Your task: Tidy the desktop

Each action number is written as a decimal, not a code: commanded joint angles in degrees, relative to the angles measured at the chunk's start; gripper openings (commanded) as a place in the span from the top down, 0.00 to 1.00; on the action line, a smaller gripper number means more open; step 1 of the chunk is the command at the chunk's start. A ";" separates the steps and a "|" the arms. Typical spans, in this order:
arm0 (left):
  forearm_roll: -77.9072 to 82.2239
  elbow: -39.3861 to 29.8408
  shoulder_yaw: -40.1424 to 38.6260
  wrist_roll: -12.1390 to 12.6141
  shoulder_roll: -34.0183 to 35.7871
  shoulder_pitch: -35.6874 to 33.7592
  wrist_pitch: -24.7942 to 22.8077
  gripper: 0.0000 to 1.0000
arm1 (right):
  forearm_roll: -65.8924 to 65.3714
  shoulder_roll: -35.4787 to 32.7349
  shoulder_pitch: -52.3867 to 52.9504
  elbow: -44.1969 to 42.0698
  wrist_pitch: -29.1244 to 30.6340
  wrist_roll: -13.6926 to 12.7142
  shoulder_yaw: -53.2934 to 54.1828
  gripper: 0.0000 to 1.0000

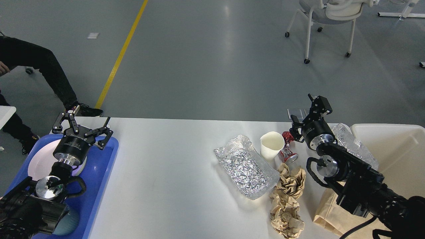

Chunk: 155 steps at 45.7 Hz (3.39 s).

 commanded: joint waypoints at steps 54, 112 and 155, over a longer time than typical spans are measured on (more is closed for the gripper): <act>0.00 0.00 -0.09 0.00 0.00 0.00 -0.09 0.04 | 0.00 -0.01 0.00 -0.04 0.00 -0.17 0.09 0.00; 0.00 0.00 0.00 0.00 -0.09 0.00 -0.09 0.04 | 16.08 -3.61 -0.26 -3.03 0.44 -0.09 0.35 0.00; 0.00 0.00 -0.09 0.00 -0.09 0.00 -0.09 0.04 | -1.93 -15.47 28.91 -1.36 15.01 -0.53 -50.78 0.00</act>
